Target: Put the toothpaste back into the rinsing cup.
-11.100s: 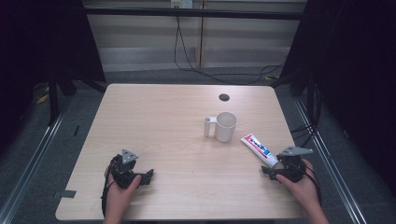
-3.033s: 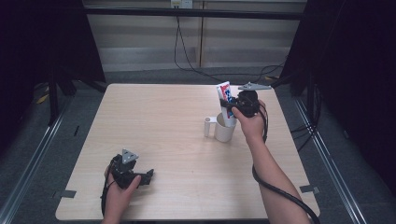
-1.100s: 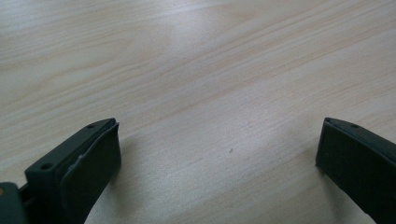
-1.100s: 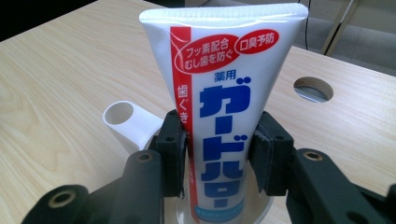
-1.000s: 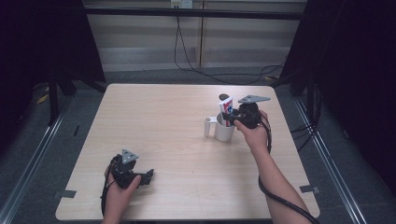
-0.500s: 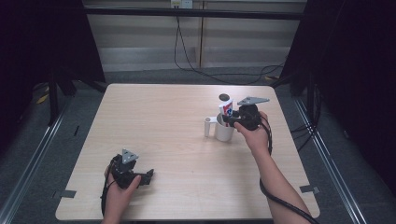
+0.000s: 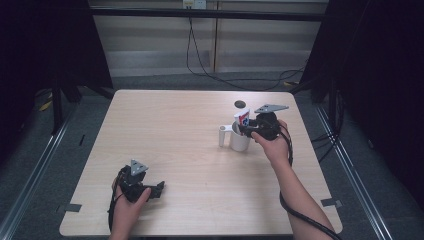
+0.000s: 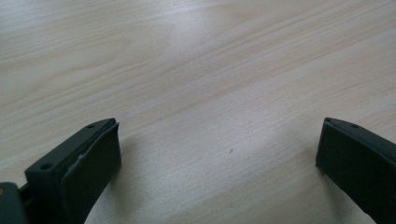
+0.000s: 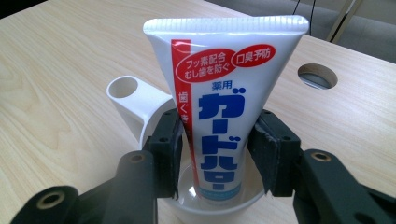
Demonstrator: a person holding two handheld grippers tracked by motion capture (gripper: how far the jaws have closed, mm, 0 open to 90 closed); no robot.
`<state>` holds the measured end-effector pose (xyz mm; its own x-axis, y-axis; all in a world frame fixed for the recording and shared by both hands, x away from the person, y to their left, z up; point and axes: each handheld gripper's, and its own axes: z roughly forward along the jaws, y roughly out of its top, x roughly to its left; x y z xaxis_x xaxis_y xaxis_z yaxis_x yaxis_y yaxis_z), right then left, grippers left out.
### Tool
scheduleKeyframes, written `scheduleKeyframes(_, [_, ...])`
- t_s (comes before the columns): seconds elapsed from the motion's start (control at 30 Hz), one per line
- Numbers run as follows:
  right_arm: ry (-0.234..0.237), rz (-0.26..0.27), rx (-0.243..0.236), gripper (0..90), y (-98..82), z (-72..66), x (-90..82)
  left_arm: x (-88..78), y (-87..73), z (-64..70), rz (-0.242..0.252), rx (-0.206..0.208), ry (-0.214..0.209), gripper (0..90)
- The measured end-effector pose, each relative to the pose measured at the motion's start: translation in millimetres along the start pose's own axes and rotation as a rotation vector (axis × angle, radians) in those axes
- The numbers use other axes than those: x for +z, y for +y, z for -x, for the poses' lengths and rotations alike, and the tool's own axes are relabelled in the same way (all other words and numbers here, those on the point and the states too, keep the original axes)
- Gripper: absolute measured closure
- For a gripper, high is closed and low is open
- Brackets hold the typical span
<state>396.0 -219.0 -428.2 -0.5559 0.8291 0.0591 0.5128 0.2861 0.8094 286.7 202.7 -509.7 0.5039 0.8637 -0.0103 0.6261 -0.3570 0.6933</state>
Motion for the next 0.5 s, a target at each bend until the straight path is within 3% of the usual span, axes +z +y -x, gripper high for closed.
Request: scheduleKeyframes(0.5, [0.009,-0.018,0.009,51.2,-0.2,1.1,-3.1,0.1,-0.1,0.1,0.002,-0.001,0.000,0.0])
